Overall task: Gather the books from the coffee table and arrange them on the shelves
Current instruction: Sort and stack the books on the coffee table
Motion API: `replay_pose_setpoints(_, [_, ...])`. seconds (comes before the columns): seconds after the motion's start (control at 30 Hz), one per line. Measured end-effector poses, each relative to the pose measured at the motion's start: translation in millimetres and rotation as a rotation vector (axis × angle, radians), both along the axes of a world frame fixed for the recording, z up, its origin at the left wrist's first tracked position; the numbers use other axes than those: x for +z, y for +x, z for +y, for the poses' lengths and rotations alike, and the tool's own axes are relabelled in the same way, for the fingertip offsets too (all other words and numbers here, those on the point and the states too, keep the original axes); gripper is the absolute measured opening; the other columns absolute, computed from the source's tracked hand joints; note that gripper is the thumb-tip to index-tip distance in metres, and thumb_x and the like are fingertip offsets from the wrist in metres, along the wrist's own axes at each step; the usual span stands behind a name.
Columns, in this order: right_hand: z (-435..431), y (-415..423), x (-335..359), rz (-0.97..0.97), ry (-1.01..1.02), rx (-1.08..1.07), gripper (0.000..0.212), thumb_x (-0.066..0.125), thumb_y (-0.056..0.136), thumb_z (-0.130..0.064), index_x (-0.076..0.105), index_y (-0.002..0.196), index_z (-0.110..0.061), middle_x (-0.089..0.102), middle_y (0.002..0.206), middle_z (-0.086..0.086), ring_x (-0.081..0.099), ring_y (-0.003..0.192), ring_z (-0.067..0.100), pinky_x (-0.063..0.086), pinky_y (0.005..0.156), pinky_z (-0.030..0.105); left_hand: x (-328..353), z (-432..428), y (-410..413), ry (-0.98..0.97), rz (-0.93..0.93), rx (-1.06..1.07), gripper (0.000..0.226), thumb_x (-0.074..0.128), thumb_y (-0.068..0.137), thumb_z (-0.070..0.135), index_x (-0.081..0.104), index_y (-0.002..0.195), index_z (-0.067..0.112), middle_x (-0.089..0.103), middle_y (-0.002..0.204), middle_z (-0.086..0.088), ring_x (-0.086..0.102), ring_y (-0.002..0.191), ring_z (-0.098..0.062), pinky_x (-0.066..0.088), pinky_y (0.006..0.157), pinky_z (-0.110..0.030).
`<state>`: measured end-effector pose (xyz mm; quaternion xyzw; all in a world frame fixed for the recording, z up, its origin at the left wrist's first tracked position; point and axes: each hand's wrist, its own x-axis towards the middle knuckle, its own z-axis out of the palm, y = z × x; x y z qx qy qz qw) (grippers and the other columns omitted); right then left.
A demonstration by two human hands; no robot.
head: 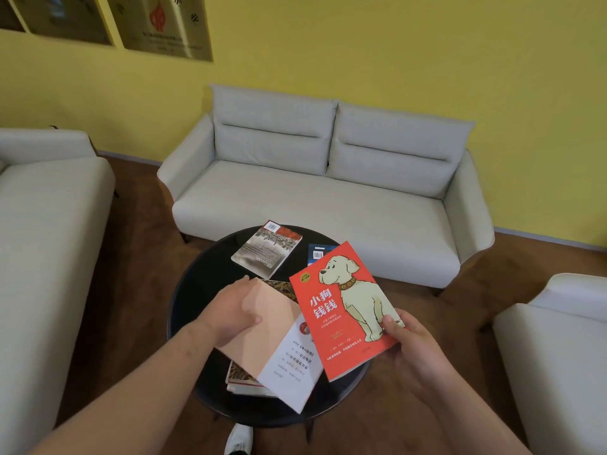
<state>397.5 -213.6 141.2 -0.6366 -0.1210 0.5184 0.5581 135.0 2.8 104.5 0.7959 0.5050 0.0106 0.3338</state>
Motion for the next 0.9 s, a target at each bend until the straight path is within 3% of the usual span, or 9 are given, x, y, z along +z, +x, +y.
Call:
replay_pose_setpoints(0.1, [2,-6,-14,0.088,-0.020,0.023,0.026,0.054,0.103,-0.029,0.058,0.124,-0.015,0.078,0.108,0.014,0.077,0.101,0.030,0.064,0.072,0.037,-3,-14,-6,0.152,0.032,0.249,0.078,0.074,0.084,0.041,0.040,0.151,0.019,0.041,0.154,-0.008,0.038,0.142,-0.029,0.037,0.115,-0.047])
replay_pose_setpoints(0.2, [11,-13,-29,0.068,-0.074,0.090,0.026,0.054,0.103,-0.029,0.057,0.126,-0.018,0.079,0.108,0.012,0.077,0.102,0.029,0.063,0.083,0.045,-13,-48,-24,-0.110,-0.181,0.649,0.049,0.062,0.094,0.029,0.047,0.138,0.012,0.053,0.137,-0.013,0.054,0.123,-0.033,0.048,0.101,-0.048])
replay_pose_setpoints(0.3, [27,-20,-37,-0.130,-0.165,0.242,0.029,0.055,0.103,-0.033,0.058,0.129,-0.021,0.080,0.105,0.002,0.078,0.098,0.019,0.064,0.080,0.035,-21,-72,-29,-0.275,-0.449,0.747,0.020,0.054,0.101,0.022,0.050,0.119,0.013,0.061,0.107,-0.003,0.061,0.108,-0.029,0.055,0.085,-0.045])
replay_pose_setpoints(0.37, [37,-24,-38,-0.283,-0.222,0.363,0.033,0.056,0.103,-0.037,0.058,0.133,-0.025,0.078,0.108,-0.005,0.076,0.100,0.013,0.062,0.083,0.030,-19,-69,-25,-0.227,-0.556,0.785,0.019,0.055,0.101,0.019,0.050,0.119,0.016,0.061,0.106,-0.001,0.062,0.108,-0.027,0.053,0.079,-0.038])
replay_pose_setpoints(0.47, [48,-34,-39,-0.353,-0.255,0.470,0.033,0.055,0.103,-0.040,0.055,0.134,-0.029,0.073,0.117,-0.008,0.070,0.110,0.013,0.057,0.095,0.034,-7,-56,-13,-0.336,-0.756,0.920,0.024,0.055,0.102,0.022,0.054,0.124,0.011,0.068,0.112,-0.007,0.068,0.105,-0.028,0.055,0.088,-0.045])
replay_pose_setpoints(0.53, [50,-43,-41,-0.405,-0.241,0.511,0.028,0.055,0.102,-0.041,0.056,0.128,-0.030,0.072,0.119,-0.010,0.069,0.108,0.010,0.058,0.092,0.032,1,-54,-6,-0.425,-0.848,0.887,0.024,0.060,0.100,0.023,0.059,0.121,0.012,0.073,0.109,-0.008,0.072,0.098,-0.026,0.058,0.081,-0.042])
replay_pose_setpoints(0.67, [42,-58,-46,-0.459,-0.224,0.554,0.039,0.064,0.098,-0.043,0.049,0.132,-0.034,0.067,0.125,-0.015,0.068,0.109,0.006,0.060,0.092,0.030,7,-60,8,-0.396,-0.741,0.641,0.046,0.072,0.092,0.019,0.050,0.125,0.041,0.069,0.110,0.010,0.072,0.096,-0.015,0.059,0.068,-0.030])
replay_pose_setpoints(0.83, [27,-67,-48,-0.409,-0.267,0.627,0.053,0.069,0.092,-0.049,0.036,0.132,-0.038,0.061,0.121,-0.024,0.069,0.104,0.004,0.061,0.073,0.019,6,-55,10,-0.386,-0.565,0.491,0.040,0.069,0.093,0.019,0.052,0.119,0.044,0.071,0.108,0.007,0.076,0.089,-0.015,0.062,0.069,-0.032])
replay_pose_setpoints(0.9, [26,-68,-50,-0.374,-0.271,0.646,0.055,0.065,0.092,-0.055,0.034,0.135,-0.041,0.061,0.125,-0.024,0.068,0.109,0.005,0.062,0.074,0.021,9,-50,10,-0.352,-0.505,0.383,0.037,0.067,0.094,0.024,0.052,0.120,0.045,0.071,0.107,0.009,0.076,0.086,-0.009,0.063,0.073,-0.032])
